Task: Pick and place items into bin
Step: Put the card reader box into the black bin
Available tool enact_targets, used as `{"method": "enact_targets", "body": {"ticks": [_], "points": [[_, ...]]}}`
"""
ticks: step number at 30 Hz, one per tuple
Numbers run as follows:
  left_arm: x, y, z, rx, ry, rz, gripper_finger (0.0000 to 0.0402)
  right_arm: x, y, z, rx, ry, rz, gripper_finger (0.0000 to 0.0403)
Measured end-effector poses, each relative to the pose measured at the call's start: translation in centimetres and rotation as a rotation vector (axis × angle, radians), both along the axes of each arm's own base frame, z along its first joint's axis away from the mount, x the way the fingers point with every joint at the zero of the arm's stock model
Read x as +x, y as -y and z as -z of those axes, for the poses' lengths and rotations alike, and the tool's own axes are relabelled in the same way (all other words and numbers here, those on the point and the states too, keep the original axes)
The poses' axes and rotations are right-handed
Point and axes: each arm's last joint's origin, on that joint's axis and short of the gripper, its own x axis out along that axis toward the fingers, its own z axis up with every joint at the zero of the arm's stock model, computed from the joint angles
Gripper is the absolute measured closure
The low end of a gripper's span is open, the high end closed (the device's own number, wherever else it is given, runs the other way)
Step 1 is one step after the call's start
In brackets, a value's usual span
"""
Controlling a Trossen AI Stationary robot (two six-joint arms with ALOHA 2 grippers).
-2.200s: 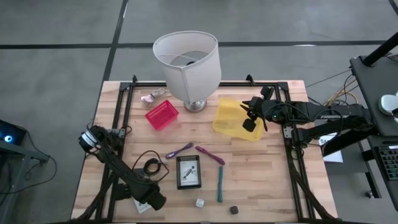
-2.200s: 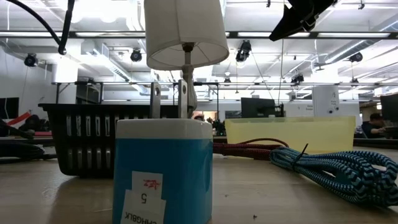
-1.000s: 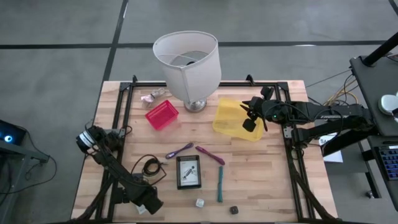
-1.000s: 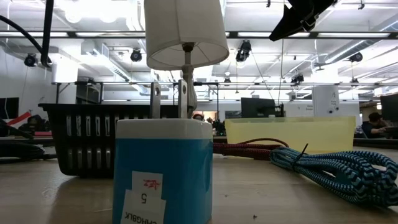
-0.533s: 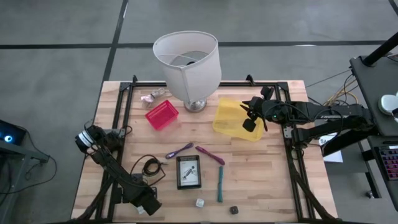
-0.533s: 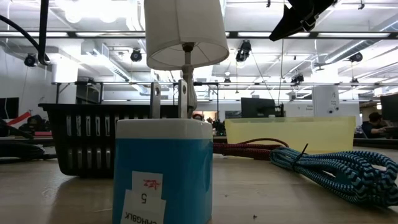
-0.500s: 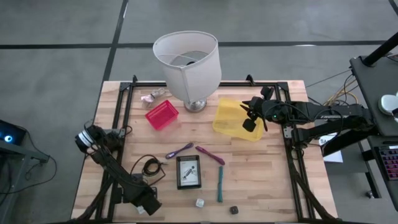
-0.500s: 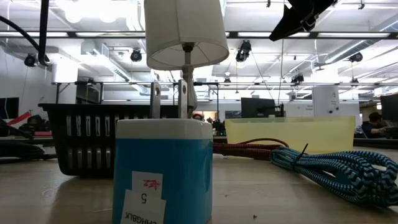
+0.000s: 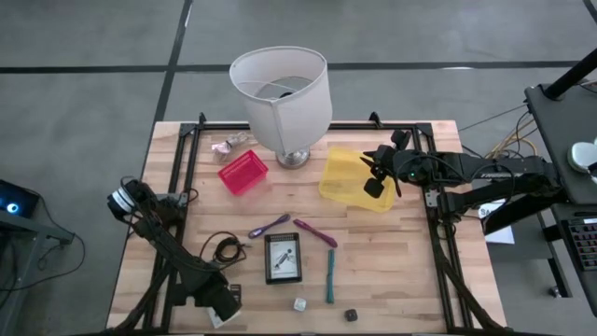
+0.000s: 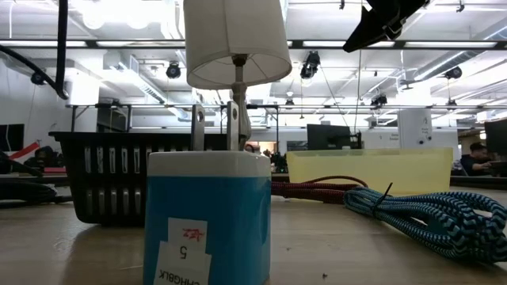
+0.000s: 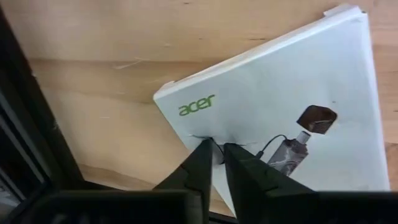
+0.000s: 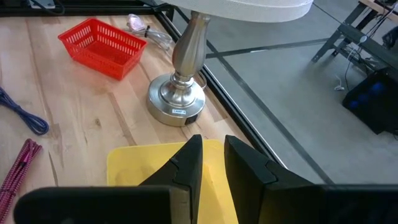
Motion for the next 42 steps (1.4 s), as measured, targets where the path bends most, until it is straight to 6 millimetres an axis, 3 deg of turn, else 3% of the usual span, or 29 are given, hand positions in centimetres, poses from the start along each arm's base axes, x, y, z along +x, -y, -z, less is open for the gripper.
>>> {"method": "enact_targets", "body": {"ticks": [8,16,22,26,31,38,42], "points": [[0.1,0.0,-0.3,-0.009,0.001,0.017,0.0398,0.0,0.0,0.0,0.0,0.0,0.0,0.0346],[-0.4,-0.4,-2.8,0.007,-0.003,0.056,0.0396,0.0,0.0,0.0,0.0,0.0,0.0,0.0346],[-0.6,-0.9,-5.7,0.06,0.046,0.067,0.0357,0.0,0.0,0.0,0.0,0.001,0.0,0.0346],[0.1,-0.9,-7.2,0.124,0.265,0.129,0.0328,0.0,0.0,0.0,0.0,0.0,0.0,0.0346],[1.7,-0.8,-9.7,0.229,0.632,0.357,0.0313,0.0,0.0,0.0,0.0,0.001,0.0,0.0346],[3.0,-0.7,-12.1,0.18,0.827,0.704,0.0313,0.0,0.0,0.0,0.0,0.001,0.0,0.0346],[3.4,-0.1,-12.7,0.136,0.944,1.055,0.0313,0.0,0.0,0.0,0.002,0.003,0.002,0.0346]]}}
